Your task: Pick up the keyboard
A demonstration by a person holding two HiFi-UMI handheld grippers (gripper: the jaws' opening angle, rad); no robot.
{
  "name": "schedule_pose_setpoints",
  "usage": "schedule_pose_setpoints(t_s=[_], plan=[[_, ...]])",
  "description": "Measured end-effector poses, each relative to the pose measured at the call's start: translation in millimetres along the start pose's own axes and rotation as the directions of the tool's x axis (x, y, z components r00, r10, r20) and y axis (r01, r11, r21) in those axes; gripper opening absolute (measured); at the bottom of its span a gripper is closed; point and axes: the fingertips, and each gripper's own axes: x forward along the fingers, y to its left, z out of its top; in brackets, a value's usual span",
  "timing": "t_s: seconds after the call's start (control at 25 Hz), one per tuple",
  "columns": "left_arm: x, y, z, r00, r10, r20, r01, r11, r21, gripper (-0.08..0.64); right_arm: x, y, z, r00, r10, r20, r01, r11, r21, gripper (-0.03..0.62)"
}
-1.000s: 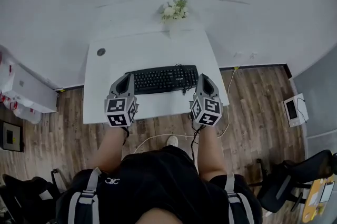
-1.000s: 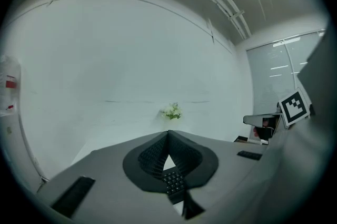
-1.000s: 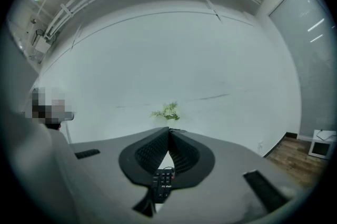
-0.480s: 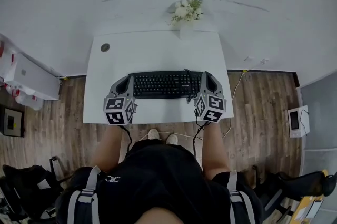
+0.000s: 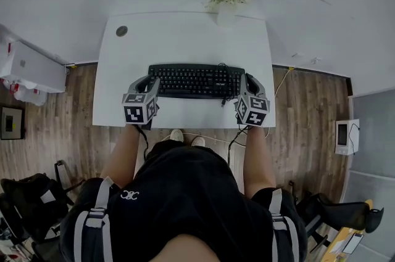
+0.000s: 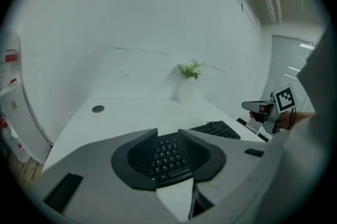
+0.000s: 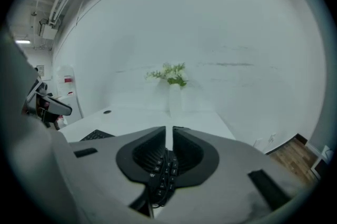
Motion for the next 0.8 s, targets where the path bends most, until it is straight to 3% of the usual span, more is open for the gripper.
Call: schedule_pose_setpoints(t_s=[0.08,0.36,0.6,0.8], plan=[[10.2,0.7,-12.7,0.999,-0.007,-0.044,0.007,1.0,-0.006,0.164,11.4,-6.9,-17.8,0.997,0.04,-0.059,-0.039,0.999,0.02,0.1],[41.9,17.7,-57.7,0.983,-0.026,-0.181,0.004,0.993,-0.119,0.267,39.4,-38.8,-81.5,0.96,0.132,-0.247,-0.1,0.985,0.139,0.227],[63.2,47.8,-82.9,0.965,0.035,-0.261,-0.069,0.99,-0.122,0.295,53.7,-54.3,-121.8,0.919,0.153,-0.363,-0.09,0.978,0.186,0.276],[87.9,66.4,-100.4,0.944,0.036,-0.327,-0.088,0.985,-0.146,0.295,65.1,-53.5,-136.8,0.891,0.175,-0.419,-0.101,0.976,0.192,0.287]])
